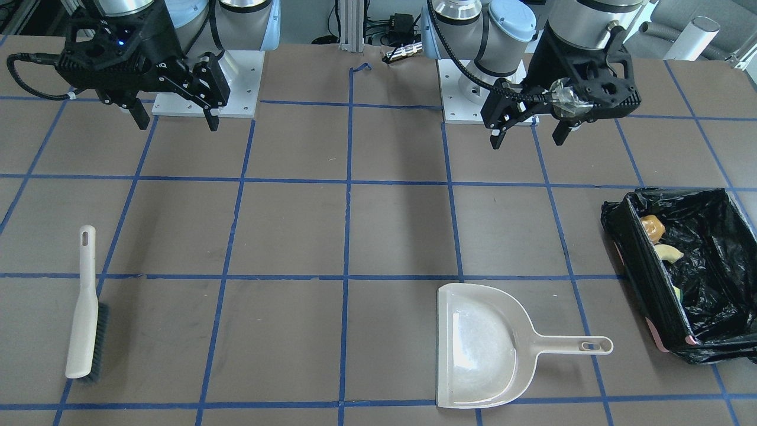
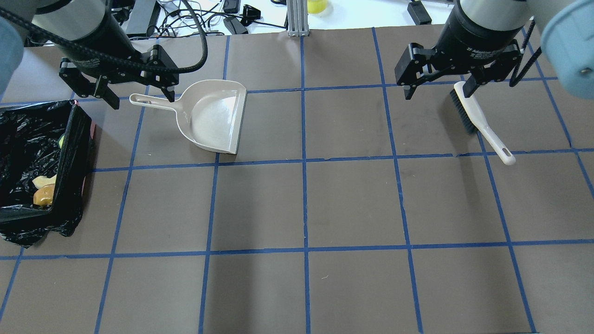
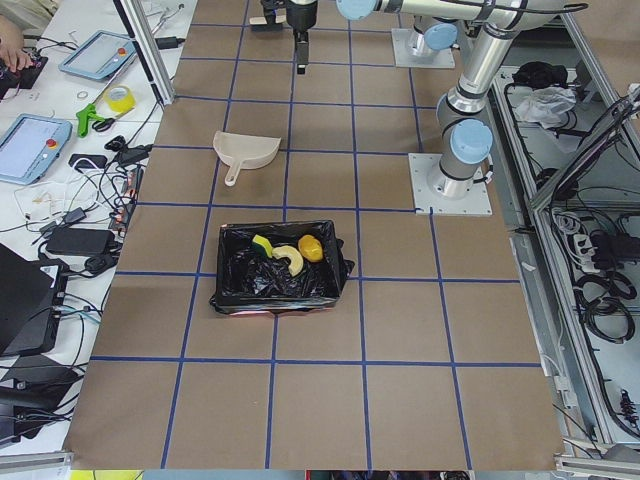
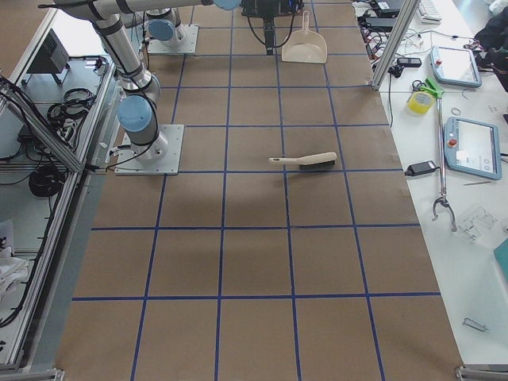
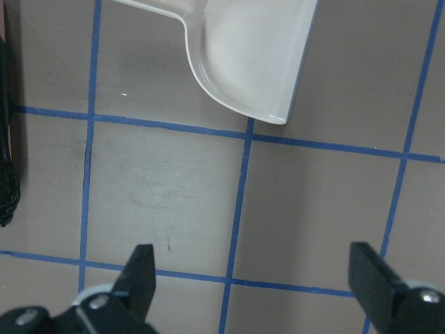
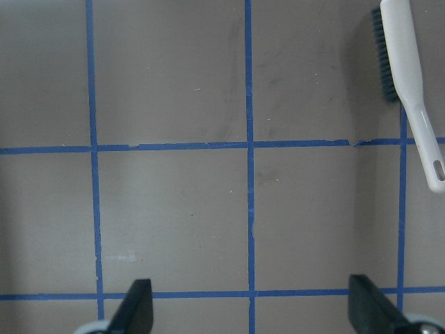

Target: Sweep and dump trash into bin

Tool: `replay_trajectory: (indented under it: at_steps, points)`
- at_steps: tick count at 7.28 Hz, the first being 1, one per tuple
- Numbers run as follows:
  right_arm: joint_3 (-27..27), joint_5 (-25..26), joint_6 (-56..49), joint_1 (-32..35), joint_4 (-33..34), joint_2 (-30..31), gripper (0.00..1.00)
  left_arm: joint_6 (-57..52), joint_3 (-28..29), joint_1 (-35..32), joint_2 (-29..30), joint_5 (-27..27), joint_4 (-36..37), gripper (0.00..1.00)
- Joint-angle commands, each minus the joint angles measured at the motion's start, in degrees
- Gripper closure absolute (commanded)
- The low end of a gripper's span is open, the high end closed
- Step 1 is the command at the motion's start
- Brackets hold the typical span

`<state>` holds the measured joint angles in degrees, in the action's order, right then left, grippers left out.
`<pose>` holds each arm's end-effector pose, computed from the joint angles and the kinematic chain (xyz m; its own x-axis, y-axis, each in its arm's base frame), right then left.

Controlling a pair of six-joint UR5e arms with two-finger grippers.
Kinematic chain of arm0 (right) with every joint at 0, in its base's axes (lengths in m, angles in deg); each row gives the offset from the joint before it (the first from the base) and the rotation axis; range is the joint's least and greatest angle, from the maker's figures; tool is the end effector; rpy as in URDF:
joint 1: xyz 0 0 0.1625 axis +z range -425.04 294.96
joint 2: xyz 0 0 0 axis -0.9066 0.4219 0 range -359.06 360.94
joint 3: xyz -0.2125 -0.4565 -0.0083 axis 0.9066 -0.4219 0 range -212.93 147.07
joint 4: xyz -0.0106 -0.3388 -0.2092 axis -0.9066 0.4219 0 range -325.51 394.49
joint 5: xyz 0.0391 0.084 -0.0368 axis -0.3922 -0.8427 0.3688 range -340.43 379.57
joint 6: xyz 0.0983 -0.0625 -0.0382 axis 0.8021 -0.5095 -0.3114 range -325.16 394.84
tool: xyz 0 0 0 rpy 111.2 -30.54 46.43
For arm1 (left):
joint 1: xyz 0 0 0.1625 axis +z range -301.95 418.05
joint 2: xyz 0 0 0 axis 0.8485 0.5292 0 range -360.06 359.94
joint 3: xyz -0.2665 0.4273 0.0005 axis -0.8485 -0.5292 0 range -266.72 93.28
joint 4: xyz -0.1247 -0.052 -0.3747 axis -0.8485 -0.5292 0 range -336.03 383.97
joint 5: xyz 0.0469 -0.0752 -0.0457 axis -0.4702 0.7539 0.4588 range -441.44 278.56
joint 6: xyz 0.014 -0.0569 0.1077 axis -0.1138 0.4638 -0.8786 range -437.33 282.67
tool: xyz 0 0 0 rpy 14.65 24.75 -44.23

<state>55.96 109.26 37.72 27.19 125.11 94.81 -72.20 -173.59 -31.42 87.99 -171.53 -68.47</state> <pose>0.1515 -0.4456 0.5853 -0.9999 0.0105 -0.0103 0.0114 0.9952 -0.0974 -0.1289 -0.4632 0.5812 -0.9951 -0.0986 0.0025 -0.0986 0.9941 -0.0460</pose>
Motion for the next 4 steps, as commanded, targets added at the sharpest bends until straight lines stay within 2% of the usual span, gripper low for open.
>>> replay_trajectory:
  at_steps: [1, 2, 4]
  points:
    - [0.0, 0.0, -0.1, -0.2, 0.0, 0.0, 0.0, -0.8, -0.3, -1.2, -1.0, 0.8, -2.0, 0.0]
    - [0.0, 0.0, -0.2, -0.2, -0.1, 0.1, 0.0, -1.3, -0.5, -3.3, -1.0, 0.4, -2.0, 0.0]
    - [0.0, 0.0, -0.1, -0.2, -0.1, 0.0, 0.0, -1.3, -0.8, -3.5, -1.2, 1.1, -1.7, 0.0]
